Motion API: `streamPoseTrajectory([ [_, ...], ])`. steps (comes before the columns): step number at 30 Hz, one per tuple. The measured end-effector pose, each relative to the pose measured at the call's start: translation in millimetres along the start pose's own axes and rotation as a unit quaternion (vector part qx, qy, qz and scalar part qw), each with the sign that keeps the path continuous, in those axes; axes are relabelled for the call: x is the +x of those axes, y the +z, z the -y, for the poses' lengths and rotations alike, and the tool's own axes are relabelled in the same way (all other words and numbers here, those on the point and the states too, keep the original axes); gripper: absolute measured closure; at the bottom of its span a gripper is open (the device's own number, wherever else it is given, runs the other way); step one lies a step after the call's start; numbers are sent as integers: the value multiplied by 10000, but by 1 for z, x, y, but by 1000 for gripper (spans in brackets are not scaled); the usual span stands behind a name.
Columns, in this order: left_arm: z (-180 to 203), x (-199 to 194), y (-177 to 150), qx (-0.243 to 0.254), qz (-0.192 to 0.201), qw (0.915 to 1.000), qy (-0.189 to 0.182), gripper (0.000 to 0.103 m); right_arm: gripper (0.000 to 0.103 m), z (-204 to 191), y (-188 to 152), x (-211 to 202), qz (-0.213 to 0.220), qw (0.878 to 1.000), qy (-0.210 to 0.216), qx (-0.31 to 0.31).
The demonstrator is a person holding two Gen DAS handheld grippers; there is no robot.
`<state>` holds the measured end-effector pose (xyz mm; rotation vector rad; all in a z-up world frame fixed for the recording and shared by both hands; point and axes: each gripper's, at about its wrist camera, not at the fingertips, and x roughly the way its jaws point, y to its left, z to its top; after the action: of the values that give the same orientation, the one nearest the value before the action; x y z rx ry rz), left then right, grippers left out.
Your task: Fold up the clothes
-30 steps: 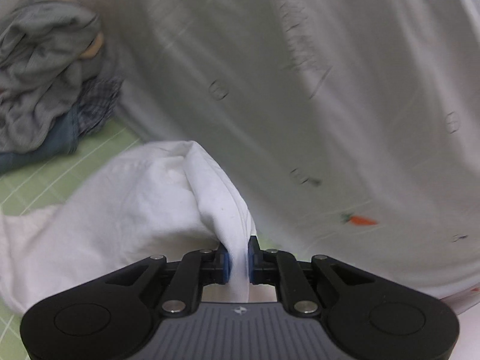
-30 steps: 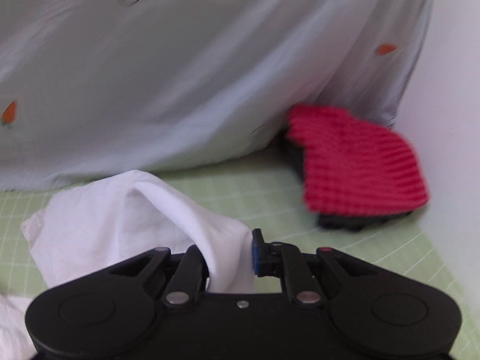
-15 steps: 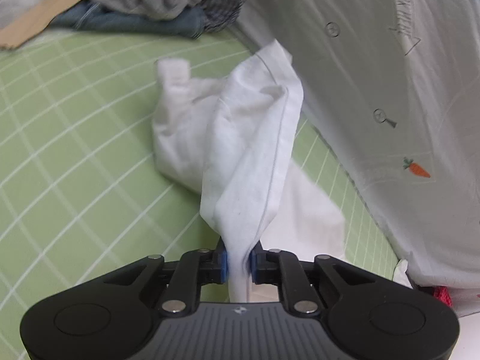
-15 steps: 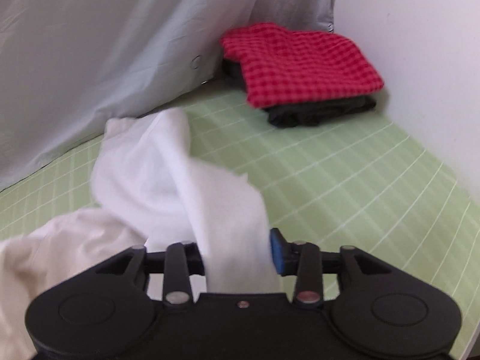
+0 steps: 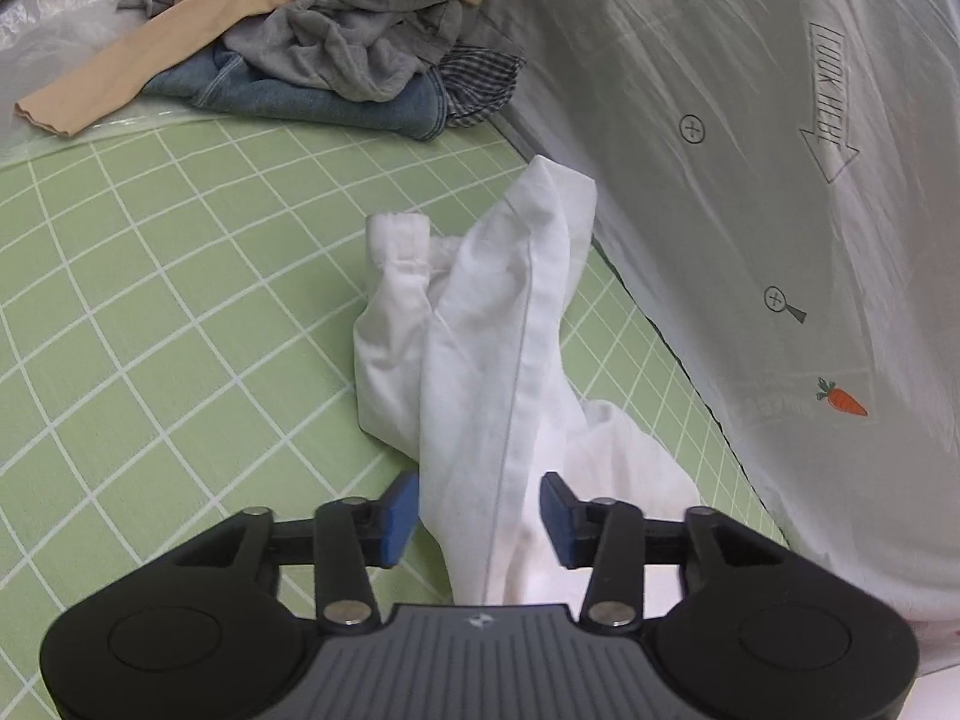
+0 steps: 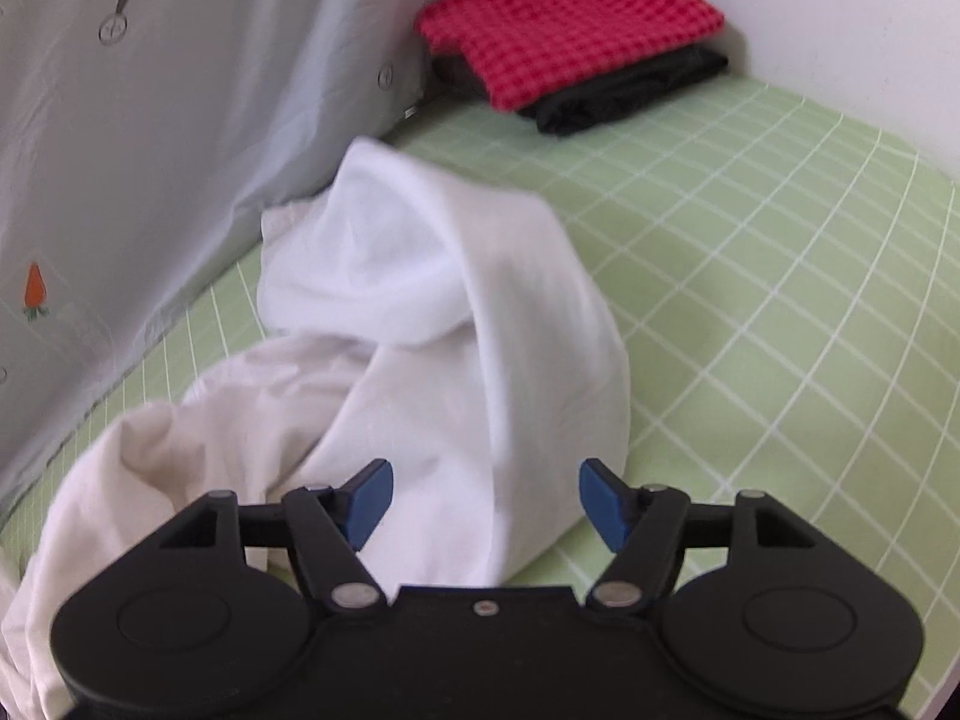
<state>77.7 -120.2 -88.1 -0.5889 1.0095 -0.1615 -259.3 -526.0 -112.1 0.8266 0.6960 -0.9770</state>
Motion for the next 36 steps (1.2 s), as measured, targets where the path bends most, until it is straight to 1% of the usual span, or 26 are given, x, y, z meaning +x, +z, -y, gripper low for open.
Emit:
streamPoseTrajectory([
  [4, 2, 6, 0, 84, -61, 9999, 0, 48, 33, -6, -8, 9, -227, 9996, 156, 98],
  [6, 3, 10, 0, 109, -84, 9999, 90, 46, 28, -9, -11, 13, -316, 9991, 149, 219],
  [9, 5, 16, 0, 131, -141, 9996, 191, 45, 24, -12, -12, 20, -458, 9977, 223, 451],
  [11, 7, 20, 1, 178, -187, 9994, 235, 45, 23, -16, -12, 24, -499, 9973, 210, 503],
  [13, 9, 22, 2, 251, -199, 9991, 273, 45, 24, -21, -12, 27, -463, 9980, 124, 420],
  [14, 9, 23, 2, 267, -201, 9990, 287, 44, 28, -23, -12, 29, -436, 9983, 80, 368],
  [15, 9, 25, 2, 263, -205, 9990, 301, 44, 35, -25, -12, 30, -409, 9987, 35, 316],
  [16, 9, 26, 2, 252, -207, 9990, 315, 44, 40, -27, -11, 31, -391, 9991, -26, 162],
  [17, 9, 26, 2, 246, -198, 9989, 334, 44, 53, -29, -11, 31, -378, 9992, -150, -38],
  [18, 9, 26, 3, 243, -181, 9989, 355, 44, 73, -30, -10, 31, -364, 9986, -287, -243],
  [19, 9, 26, 3, 240, -165, 9989, 376, 44, 82, -31, -10, 31, -351, 9975, -423, -448],
  [20, 9, 27, 3, 237, -148, 9988, 397, 44, 96, -27, -9, 31, -338, 9974, -447, -452],
  [23, 8, 25, 5, 197, -59, 9985, 505, 44, 99, -11, -4, 31, -331, 9986, -362, -197],
  [27, -2, 20, 16, 14, 117, 9981, 608, 44, 99, -11, 8, 35, -137, 9955, -764, -551],
  [29, -6, 19, 24, -98, 203, 9976, 659, 44, 99, -3, 20, 41, -138, 9950, -842, -512],
  [32, -6, 18, 33, -83, 292, 9971, 696, 44, 99, 8, 49, 55, -83, 9931, -989, -626],
  [34, -2, 20, 35, -34, 313, 9970, 710, 44, 99, 20, 76, 66, 6, 9912, -1157, -647],
  [36, 0, 22, 35, -47, 320, 9970, 699, 44, 98, 32, 102, 77, 71, 9880, -1412, -619],
])
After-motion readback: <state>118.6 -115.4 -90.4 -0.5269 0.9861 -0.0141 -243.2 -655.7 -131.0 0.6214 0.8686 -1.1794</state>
